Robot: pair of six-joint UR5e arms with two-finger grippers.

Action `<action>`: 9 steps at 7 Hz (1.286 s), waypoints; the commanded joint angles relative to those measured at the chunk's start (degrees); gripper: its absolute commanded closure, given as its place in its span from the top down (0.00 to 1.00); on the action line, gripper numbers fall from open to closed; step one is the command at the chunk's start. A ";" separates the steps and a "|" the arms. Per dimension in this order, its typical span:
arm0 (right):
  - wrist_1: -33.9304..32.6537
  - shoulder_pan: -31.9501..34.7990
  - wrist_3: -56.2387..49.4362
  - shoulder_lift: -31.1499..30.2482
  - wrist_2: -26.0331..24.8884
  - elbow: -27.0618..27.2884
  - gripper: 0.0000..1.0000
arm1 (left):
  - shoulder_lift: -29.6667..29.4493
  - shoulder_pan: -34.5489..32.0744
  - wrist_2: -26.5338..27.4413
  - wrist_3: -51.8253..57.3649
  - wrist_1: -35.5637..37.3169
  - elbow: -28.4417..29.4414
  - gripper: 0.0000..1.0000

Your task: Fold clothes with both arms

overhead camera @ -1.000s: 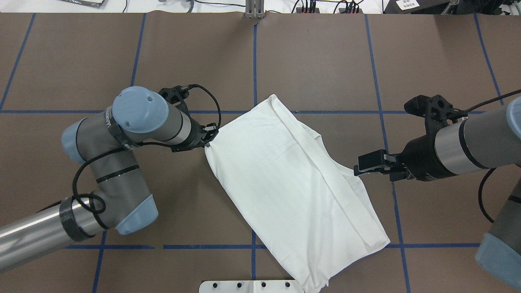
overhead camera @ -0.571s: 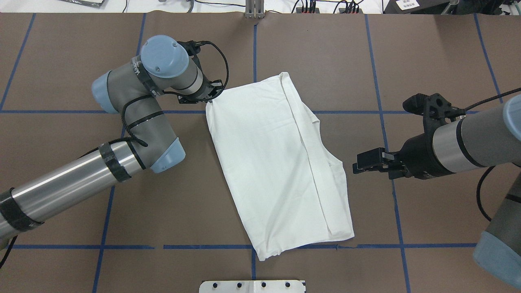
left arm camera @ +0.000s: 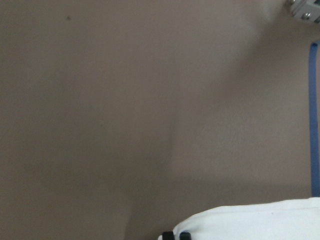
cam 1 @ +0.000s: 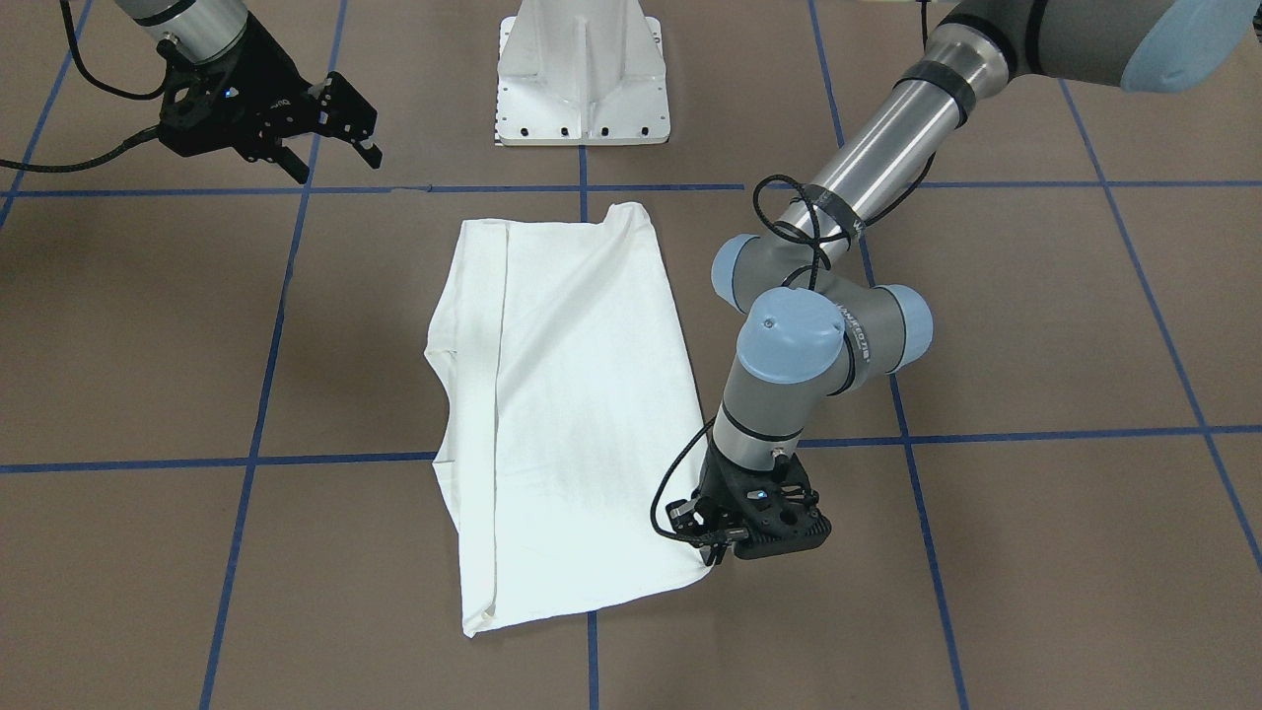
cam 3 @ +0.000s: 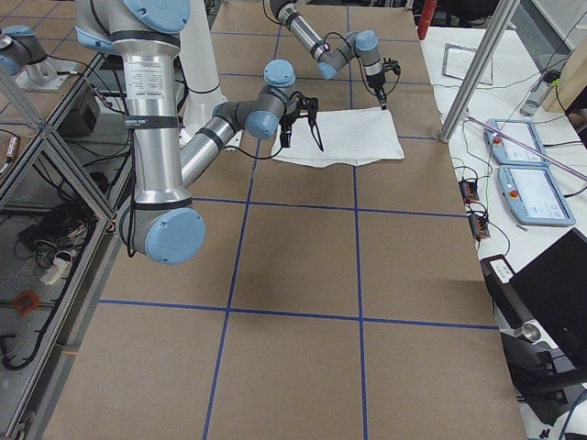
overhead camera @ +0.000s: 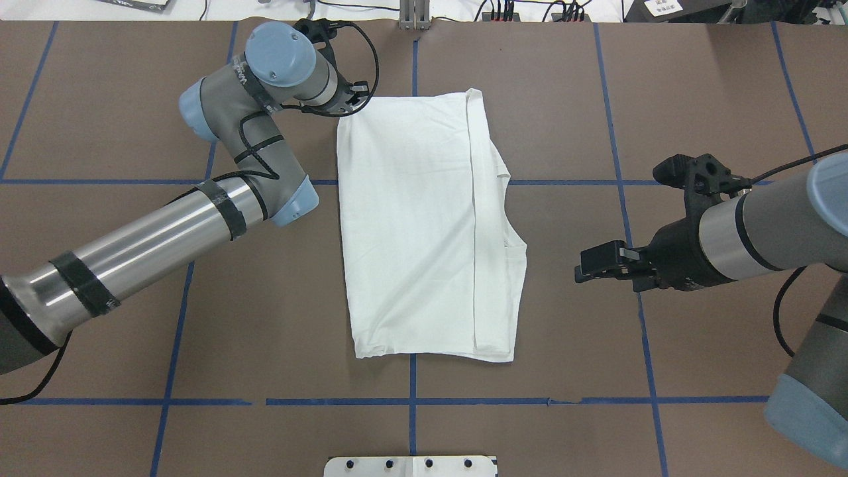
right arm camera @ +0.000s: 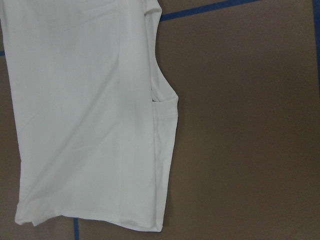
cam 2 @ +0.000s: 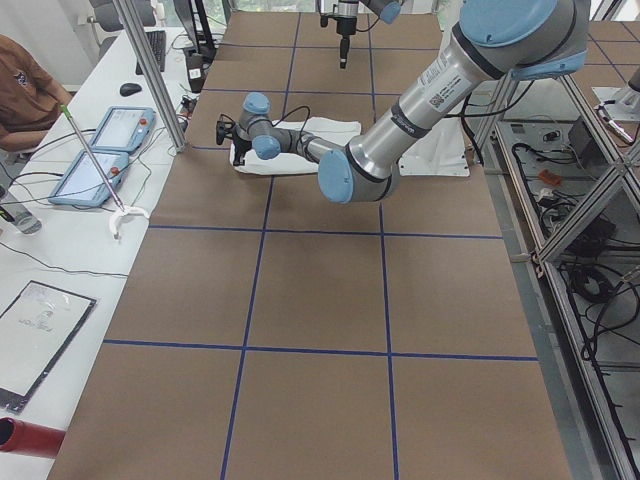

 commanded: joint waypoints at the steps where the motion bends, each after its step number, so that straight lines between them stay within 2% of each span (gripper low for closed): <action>1: -0.04 -0.18 0.00 -0.01 0.00 -0.14 1.00 | -3.37 0.11 2.91 0.23 -5.01 5.99 0.00; 2: -0.04 -0.18 0.00 0.08 -0.09 -0.14 1.00 | -3.28 0.11 2.91 0.32 -5.46 6.00 0.20; 3: -0.21 -0.27 -0.09 0.51 -1.05 -0.32 1.00 | -3.02 0.02 2.91 1.45 -6.24 5.91 0.99; 4: -0.39 -0.35 -0.09 1.82 -1.66 -1.62 1.00 | -3.02 -0.33 2.47 1.55 -6.43 5.91 1.00; 5: -0.39 -0.70 -0.96 2.88 -1.93 -3.38 1.00 | -2.84 -1.72 -0.58 3.90 -5.99 5.74 1.00; 6: -1.87 -1.05 -0.97 6.98 -2.80 -6.35 1.00 | 0.72 -3.04 -4.18 4.79 -5.47 2.60 1.00; 7: -8.76 -2.62 -1.31 13.02 -5.77 -7.95 1.00 | 5.63 -4.01 -6.47 5.06 -3.55 -3.61 1.00; 8: -18.05 -4.99 -3.75 19.35 -9.89 -8.49 1.00 | 9.25 -4.63 -9.37 6.89 3.17 -10.89 1.00; 9: -22.23 -5.71 -6.56 23.15 -11.15 -10.49 1.00 | 13.72 -4.64 -9.48 7.78 7.33 -18.80 1.00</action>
